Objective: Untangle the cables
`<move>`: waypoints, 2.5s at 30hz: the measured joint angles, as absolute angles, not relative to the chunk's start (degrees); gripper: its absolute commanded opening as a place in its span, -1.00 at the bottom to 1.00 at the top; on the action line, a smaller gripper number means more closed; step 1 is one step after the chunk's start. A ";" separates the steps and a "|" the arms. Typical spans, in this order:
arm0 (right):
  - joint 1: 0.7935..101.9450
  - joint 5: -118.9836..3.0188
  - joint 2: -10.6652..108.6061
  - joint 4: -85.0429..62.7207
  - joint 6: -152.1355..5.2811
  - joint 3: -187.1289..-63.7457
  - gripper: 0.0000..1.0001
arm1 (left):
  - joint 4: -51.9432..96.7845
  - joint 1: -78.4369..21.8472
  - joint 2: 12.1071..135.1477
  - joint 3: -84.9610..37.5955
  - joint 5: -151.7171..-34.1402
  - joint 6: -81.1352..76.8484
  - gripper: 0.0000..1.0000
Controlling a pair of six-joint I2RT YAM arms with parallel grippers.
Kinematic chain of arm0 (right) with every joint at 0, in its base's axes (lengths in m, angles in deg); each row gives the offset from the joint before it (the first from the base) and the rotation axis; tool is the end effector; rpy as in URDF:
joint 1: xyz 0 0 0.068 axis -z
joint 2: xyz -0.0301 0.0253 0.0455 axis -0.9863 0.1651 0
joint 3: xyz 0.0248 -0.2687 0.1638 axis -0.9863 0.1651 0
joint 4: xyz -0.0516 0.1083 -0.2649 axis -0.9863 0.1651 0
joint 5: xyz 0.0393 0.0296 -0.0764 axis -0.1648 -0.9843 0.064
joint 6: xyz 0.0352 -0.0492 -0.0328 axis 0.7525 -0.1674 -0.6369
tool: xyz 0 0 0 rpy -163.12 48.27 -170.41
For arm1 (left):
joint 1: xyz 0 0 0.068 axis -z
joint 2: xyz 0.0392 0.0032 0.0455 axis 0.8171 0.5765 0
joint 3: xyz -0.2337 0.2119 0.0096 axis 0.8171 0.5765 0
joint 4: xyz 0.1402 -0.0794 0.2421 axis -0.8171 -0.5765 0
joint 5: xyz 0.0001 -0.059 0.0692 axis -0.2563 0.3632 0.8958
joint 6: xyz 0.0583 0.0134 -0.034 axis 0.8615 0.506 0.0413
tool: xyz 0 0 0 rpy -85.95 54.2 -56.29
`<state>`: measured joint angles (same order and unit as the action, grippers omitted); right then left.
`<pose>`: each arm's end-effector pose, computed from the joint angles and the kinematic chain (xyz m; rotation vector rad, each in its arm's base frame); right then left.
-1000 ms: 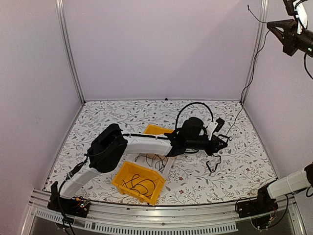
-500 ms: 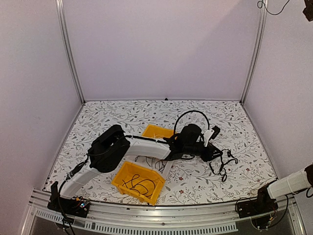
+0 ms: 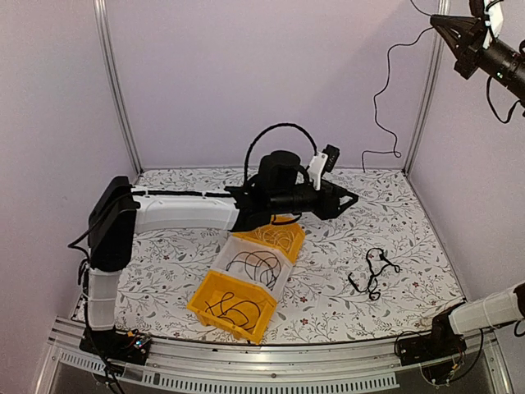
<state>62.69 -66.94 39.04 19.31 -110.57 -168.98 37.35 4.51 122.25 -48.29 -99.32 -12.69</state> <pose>0.1687 0.0708 0.6876 -0.7424 1.0519 -0.0028 0.2896 -0.5155 0.2729 0.8030 1.7440 -1.2269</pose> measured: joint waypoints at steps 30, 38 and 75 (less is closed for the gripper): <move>42.76 -86.07 43.92 21.35 -101.63 -153.39 -1.00 | 13.88 3.31 68.52 -7.50 -52.24 -26.92 0.09; 30.41 -86.88 49.36 20.89 -102.09 -151.73 -1.00 | 6.32 2.83 58.01 -1.88 -43.85 -31.62 0.09; 20.84 -82.15 71.07 5.63 -101.24 -129.55 -1.00 | 1.16 2.68 50.71 2.16 -42.01 -36.28 0.07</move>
<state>20.84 -82.15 71.07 5.63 -101.24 -129.55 1.16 2.68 50.71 2.16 -42.01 -36.28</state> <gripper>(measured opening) 0.022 0.532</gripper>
